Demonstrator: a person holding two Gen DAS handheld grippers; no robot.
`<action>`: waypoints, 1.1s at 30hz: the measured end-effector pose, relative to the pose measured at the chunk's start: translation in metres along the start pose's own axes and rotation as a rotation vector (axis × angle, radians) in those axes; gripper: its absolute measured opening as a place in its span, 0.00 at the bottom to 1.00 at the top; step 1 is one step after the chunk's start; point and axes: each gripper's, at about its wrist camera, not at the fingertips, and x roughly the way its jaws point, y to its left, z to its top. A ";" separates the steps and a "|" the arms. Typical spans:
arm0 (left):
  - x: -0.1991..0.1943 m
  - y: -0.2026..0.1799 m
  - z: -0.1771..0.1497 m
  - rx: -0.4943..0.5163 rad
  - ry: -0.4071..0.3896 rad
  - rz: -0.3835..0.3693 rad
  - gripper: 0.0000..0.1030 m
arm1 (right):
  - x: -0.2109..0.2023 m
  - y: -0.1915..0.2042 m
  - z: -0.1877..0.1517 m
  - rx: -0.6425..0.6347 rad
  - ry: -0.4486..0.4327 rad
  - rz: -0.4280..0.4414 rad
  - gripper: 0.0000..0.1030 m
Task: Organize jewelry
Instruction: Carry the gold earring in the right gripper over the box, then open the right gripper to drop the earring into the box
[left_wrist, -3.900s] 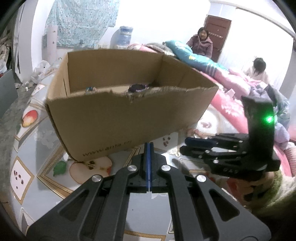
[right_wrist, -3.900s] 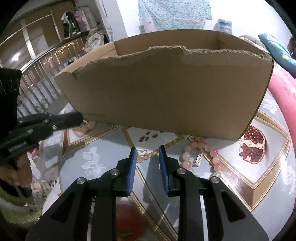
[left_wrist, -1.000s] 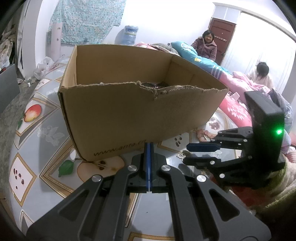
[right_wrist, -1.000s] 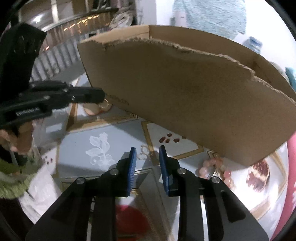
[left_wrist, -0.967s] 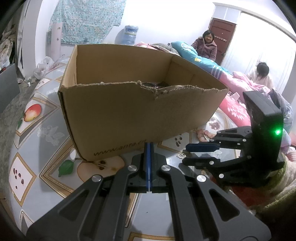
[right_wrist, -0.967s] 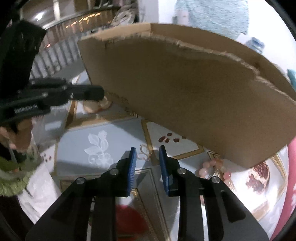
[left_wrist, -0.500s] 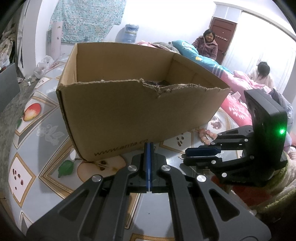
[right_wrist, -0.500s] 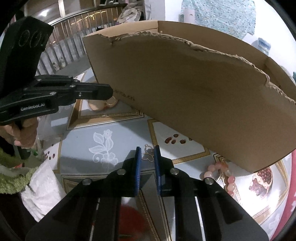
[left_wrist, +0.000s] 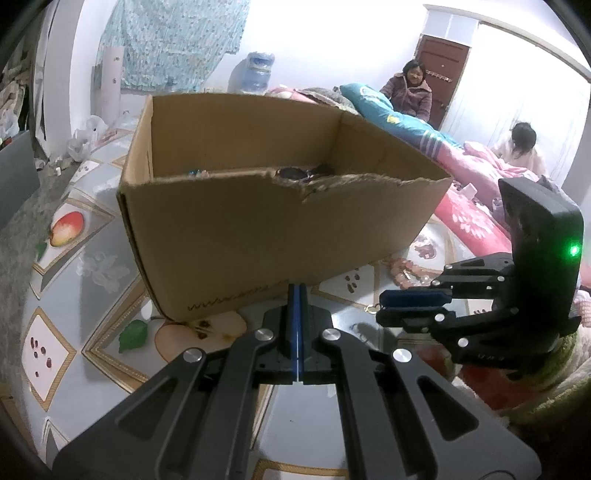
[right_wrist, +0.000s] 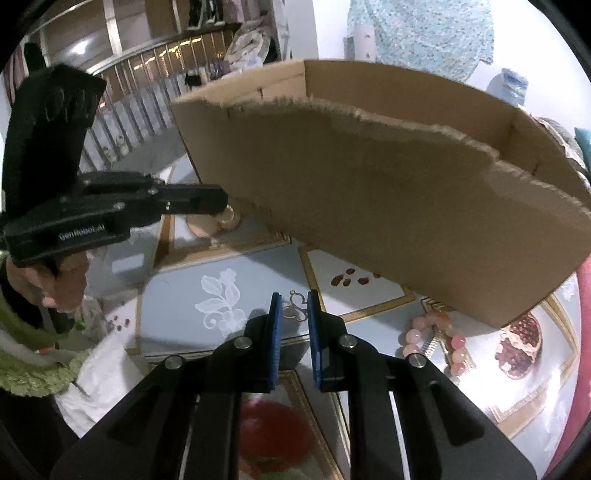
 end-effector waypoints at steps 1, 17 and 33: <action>-0.003 -0.002 0.001 0.001 -0.006 -0.002 0.00 | -0.007 0.000 -0.001 0.006 -0.016 -0.002 0.14; -0.067 -0.041 0.060 0.091 -0.203 0.014 0.00 | -0.088 -0.029 0.038 0.120 -0.339 -0.058 0.14; 0.044 -0.004 0.109 0.023 0.031 0.175 0.00 | -0.010 -0.081 0.095 0.270 -0.212 -0.102 0.14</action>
